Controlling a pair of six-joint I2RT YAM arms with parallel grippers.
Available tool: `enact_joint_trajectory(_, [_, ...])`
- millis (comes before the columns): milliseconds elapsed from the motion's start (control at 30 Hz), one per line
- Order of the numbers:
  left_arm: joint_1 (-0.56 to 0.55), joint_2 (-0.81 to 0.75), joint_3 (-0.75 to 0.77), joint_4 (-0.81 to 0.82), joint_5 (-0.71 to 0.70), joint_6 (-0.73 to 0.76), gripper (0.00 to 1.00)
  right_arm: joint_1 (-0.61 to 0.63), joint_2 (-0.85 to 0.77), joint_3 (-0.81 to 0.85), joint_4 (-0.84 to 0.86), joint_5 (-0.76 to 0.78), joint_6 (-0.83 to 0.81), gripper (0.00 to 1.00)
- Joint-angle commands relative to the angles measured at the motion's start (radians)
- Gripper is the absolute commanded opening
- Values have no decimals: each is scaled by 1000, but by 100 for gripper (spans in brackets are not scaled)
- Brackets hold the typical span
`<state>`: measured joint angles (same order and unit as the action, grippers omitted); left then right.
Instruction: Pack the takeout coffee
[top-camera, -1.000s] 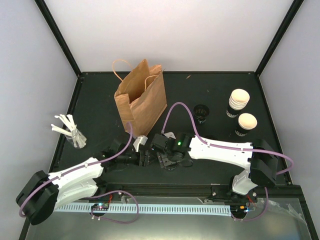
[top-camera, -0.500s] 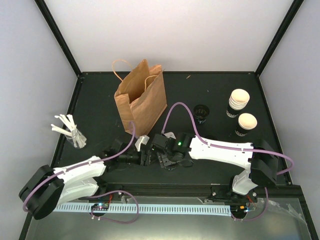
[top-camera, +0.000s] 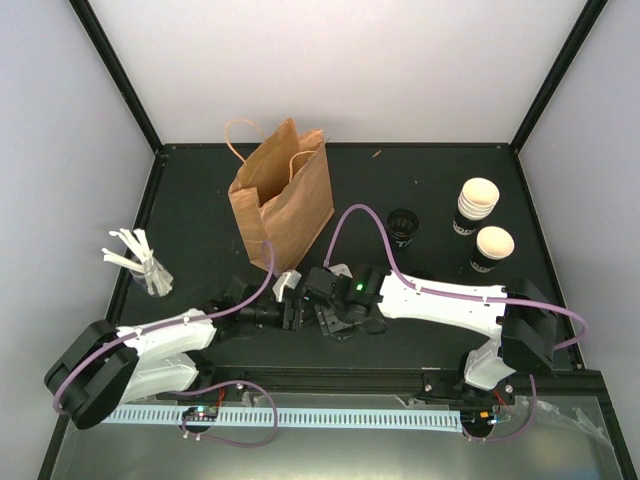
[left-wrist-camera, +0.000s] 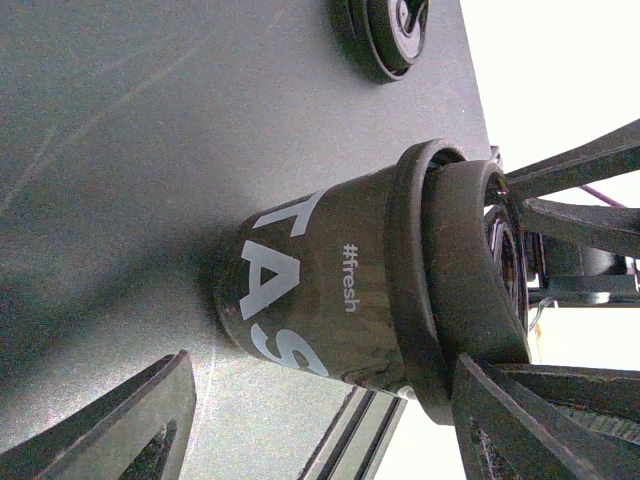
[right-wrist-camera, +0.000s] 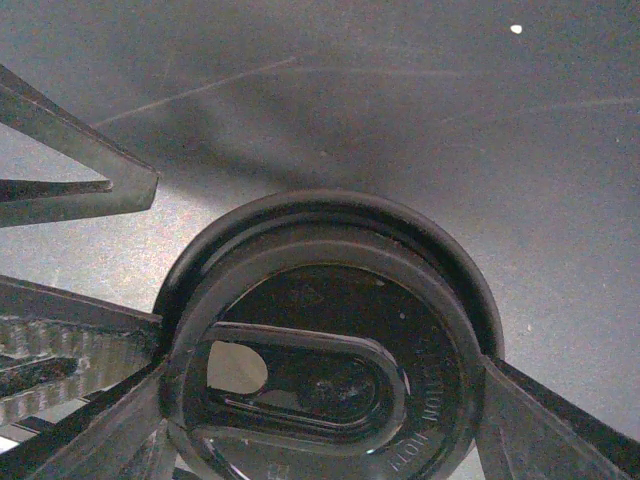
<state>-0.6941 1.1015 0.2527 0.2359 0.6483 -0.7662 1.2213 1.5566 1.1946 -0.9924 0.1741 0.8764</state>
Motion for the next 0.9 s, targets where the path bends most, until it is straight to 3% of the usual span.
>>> enact_joint_trajectory(0, [-11, 33, 17, 12, -5, -7, 72, -3, 34, -26, 33, -24, -4, 77])
enact_joint_trajectory(200, [-17, 45, 35, -52, -35, 4, 69, -4, 42, -37, 35, -30, -11, 77])
enact_joint_trajectory(500, [-36, 15, 95, -313, -156, 32, 65, -2, 56, -58, 38, -35, -17, 77])
enact_joint_trajectory(867, [-85, 35, 146, -461, -260, 8, 65, 2, 87, -94, 56, -35, -18, 77])
